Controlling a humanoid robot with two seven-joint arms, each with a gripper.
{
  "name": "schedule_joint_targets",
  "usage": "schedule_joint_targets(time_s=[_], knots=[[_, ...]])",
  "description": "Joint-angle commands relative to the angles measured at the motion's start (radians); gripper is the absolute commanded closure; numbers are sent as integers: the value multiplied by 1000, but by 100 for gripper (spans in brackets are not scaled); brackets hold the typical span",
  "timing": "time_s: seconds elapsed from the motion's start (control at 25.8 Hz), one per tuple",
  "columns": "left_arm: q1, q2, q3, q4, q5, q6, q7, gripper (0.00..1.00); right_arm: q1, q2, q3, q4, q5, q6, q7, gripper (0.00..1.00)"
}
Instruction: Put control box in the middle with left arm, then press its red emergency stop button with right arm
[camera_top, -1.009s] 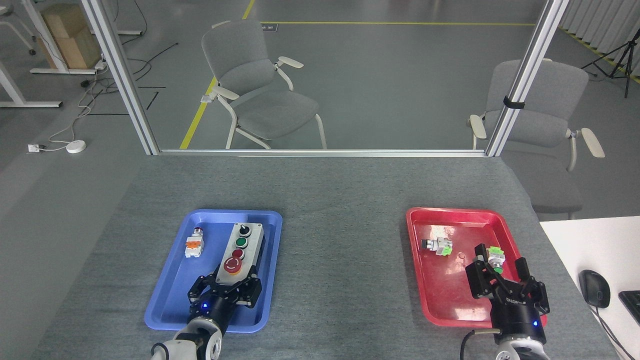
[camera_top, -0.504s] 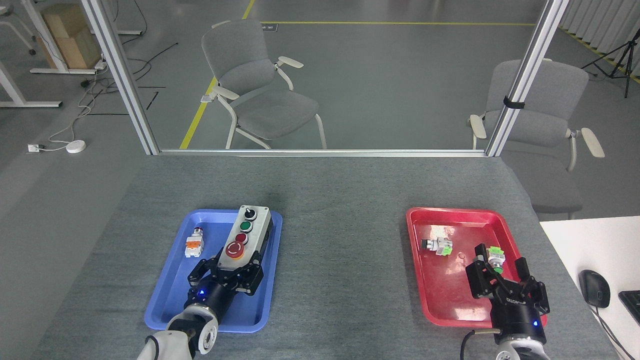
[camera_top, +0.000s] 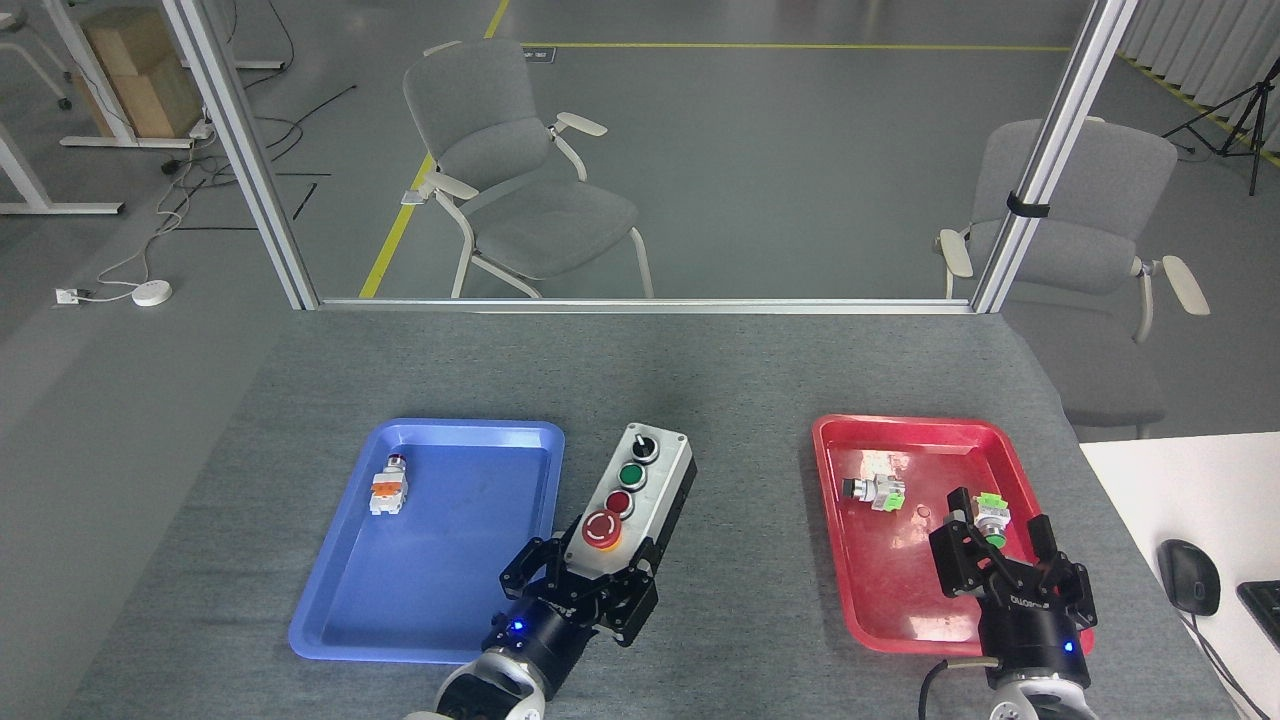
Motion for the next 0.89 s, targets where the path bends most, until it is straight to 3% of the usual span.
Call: schedule_joint_targets(time_s=[0.0,0.16,0.43,0.66,0.7,0.78,0.81,0.85], knots=[[-47,-57,-49,96,-43,5,-16,100,-1,-3,0,0,2,1,0,2],[-111,-100,-57,211,-83,21,-16,100,-1,-3,0,0,0,1,0,2],[-185,-122,-92,390,-83,32,-15,100,0,-3,0,0,2,-1,-2,2],[-194,-122,-103,426,-82,47,-13,100,0,-4,0,2,2,1,-6,6],[-196,-122,-104,426,-82,51,-13,84,0,-4,0,2,2,1,-6,8],[-200,-122,-106,426,-82,76,-13,34,0,-6,0,2,2,1,-6,12],[-202,-122,-106,424,-82,82,-13,22,-1,-6,0,2,2,1,-6,15],[-202,-122,-107,426,-82,84,-13,16,-1,-6,0,2,2,1,-8,17]])
